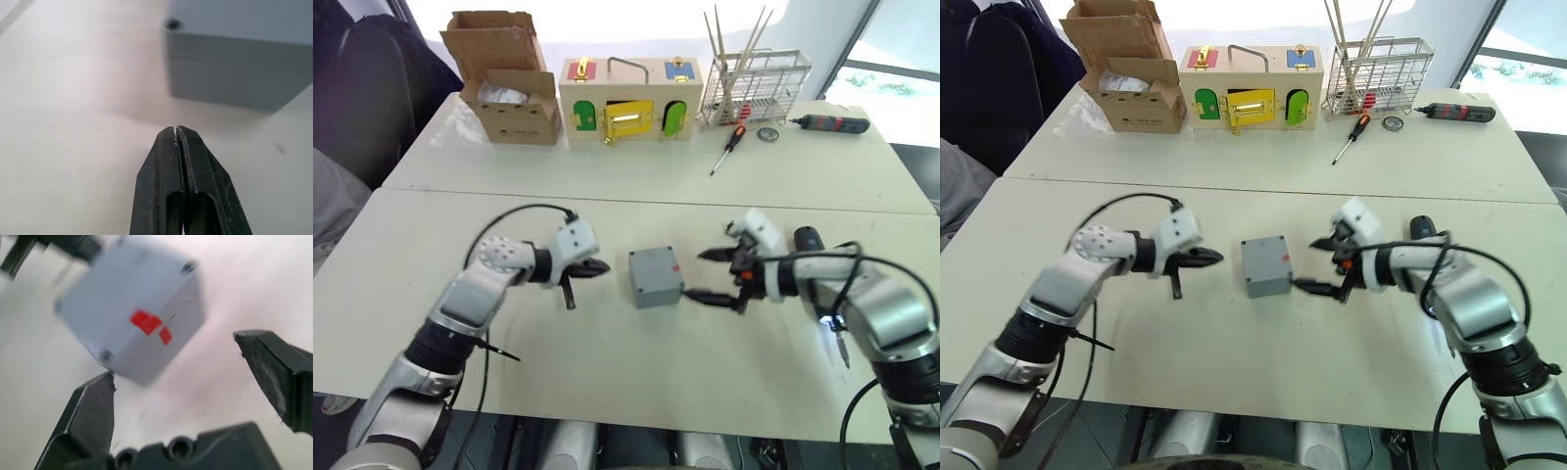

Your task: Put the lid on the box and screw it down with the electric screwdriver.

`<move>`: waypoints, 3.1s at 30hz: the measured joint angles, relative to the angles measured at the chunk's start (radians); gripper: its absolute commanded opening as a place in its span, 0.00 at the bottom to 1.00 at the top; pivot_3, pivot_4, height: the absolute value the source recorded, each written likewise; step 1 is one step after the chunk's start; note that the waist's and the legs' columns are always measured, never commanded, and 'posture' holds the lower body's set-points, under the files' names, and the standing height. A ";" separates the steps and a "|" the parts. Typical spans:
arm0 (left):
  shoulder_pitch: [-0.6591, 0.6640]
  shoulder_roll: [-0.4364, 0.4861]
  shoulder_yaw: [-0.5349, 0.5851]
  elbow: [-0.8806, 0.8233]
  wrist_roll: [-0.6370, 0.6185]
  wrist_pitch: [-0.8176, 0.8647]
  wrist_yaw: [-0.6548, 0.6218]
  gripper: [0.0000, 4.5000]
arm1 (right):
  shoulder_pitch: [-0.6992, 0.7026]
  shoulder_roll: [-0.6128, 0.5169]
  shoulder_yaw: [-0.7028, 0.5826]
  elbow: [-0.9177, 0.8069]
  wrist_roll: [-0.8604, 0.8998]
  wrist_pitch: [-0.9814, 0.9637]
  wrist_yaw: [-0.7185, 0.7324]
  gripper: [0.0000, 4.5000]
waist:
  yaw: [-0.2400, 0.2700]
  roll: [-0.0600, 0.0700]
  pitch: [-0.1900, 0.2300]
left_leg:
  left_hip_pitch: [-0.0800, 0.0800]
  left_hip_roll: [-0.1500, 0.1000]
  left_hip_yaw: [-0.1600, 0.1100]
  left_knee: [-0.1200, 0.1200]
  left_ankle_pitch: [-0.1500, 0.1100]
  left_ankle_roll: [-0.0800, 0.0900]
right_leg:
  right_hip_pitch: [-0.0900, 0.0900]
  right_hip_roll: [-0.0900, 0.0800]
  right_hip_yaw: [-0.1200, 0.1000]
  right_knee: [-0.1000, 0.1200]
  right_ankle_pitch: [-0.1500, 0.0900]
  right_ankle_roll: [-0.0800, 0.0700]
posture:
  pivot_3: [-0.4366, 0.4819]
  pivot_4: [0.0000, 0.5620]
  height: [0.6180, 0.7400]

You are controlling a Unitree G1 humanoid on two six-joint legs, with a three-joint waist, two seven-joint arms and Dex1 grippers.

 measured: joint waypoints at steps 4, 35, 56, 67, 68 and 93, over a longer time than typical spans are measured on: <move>-0.059 -0.053 0.116 -0.048 -0.167 0.106 -0.010 0.00 | -0.096 0.074 -0.116 0.128 0.028 -0.043 -0.072 1.00 | 0.001 0.000 0.000 | 0.000 0.000 -0.001 0.000 0.000 0.000 | 0.001 0.000 0.000 0.000 0.000 0.000 | 0.48 0.27 0.96; 0.012 -0.046 -0.150 0.012 -0.002 -0.016 0.046 0.00 | 0.063 0.036 0.111 0.030 0.068 -0.022 0.047 1.00 | -0.021 0.000 0.000 | 0.000 -0.001 -0.001 0.000 0.000 0.001 | 0.000 0.000 0.000 0.000 0.000 0.000 | 0.48 0.27 0.96; -0.006 0.032 0.082 -0.039 -0.138 0.062 0.013 0.00 | -0.014 -0.118 -0.126 0.056 0.103 -0.008 -0.001 1.00 | -0.018 0.000 0.000 | 0.000 0.000 -0.002 0.000 -0.001 0.001 | 0.001 0.000 0.000 0.000 0.000 0.000 | 0.48 0.27 0.96; -0.064 -0.104 0.121 -0.150 -0.304 0.207 0.105 0.00 | -0.152 0.127 -0.048 0.636 -0.128 -0.471 -0.100 0.56 | -0.028 -0.001 -0.001 | 0.000 0.000 0.000 -0.001 0.000 0.000 | -0.001 0.000 0.000 0.001 0.000 0.000 | 0.48 0.27 0.96; -0.057 -0.104 0.120 -0.153 -0.304 0.208 0.109 0.00 | -0.166 0.128 -0.050 0.664 -0.136 -0.492 -0.100 0.48 | -0.028 -0.001 -0.001 | 0.000 0.000 -0.001 -0.001 0.000 0.000 | -0.001 0.000 0.000 0.001 0.000 0.000 | 0.48 0.27 0.96; -0.013 -0.089 0.070 -0.154 -0.276 0.178 0.140 0.00 | -0.196 0.224 -0.081 0.839 -0.165 -0.573 -0.147 0.01 | -0.026 -0.001 -0.001 | 0.000 0.000 -0.001 -0.001 0.000 -0.001 | 0.000 0.000 0.000 0.001 0.000 0.000 | 0.48 0.27 0.96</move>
